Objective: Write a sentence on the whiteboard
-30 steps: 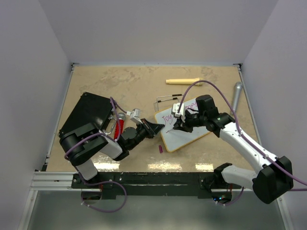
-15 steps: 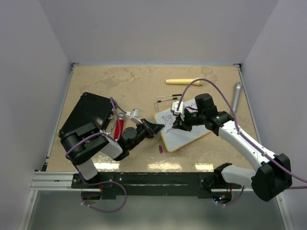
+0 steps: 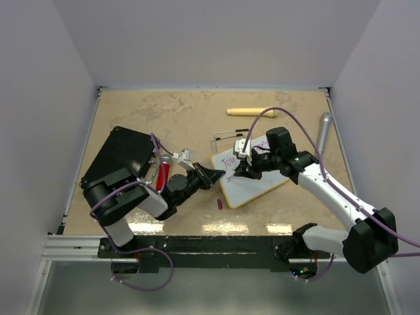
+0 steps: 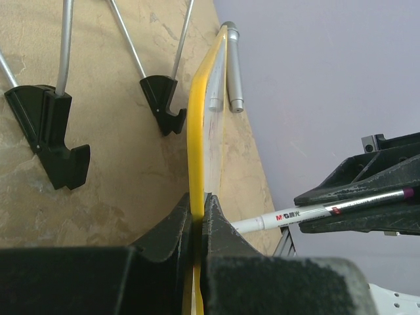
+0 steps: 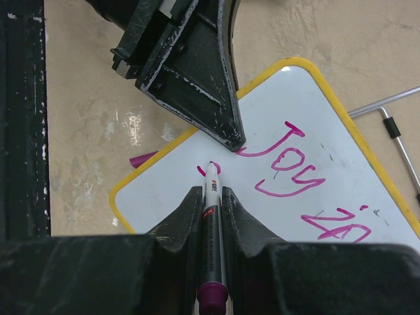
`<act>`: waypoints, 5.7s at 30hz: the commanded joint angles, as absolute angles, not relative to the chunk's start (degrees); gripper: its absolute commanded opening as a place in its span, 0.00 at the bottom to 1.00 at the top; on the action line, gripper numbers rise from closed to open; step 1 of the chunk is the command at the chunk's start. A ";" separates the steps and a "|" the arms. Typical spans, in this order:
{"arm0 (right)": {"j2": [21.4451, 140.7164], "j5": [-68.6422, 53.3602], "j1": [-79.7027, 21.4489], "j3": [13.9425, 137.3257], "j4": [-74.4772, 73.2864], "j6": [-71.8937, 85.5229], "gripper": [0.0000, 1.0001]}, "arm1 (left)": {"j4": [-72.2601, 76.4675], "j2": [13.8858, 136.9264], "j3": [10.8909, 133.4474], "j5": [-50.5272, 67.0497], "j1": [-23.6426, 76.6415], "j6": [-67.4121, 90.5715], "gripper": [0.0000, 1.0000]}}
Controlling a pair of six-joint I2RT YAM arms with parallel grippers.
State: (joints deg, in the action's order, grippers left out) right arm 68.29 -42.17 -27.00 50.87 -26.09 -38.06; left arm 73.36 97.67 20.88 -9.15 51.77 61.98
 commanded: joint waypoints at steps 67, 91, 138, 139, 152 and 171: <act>66.88 -43.42 -24.08 51.42 -31.81 -43.06 0.00 | 77.70 96.77 20.30 -8.88 51.86 57.83 0.00; 66.01 -37.62 -25.49 51.42 -25.49 -37.53 0.00 | 78.84 97.21 19.78 -8.79 51.85 58.09 0.00; 61.00 -47.29 -20.65 49.75 -32.08 -45.00 0.00 | 77.61 96.24 19.16 -9.05 51.85 56.87 0.00; 61.00 -47.29 -20.57 49.66 -31.99 -45.00 0.00 | 77.61 96.24 19.07 -9.05 51.86 56.87 0.00; 60.91 -47.64 -20.57 49.31 -31.90 -45.44 0.00 | 77.70 95.98 18.81 -9.23 51.86 56.60 0.00; 61.00 -47.55 -20.65 49.22 -31.99 -45.53 0.00 | 77.70 95.62 18.54 -9.14 51.94 56.34 0.00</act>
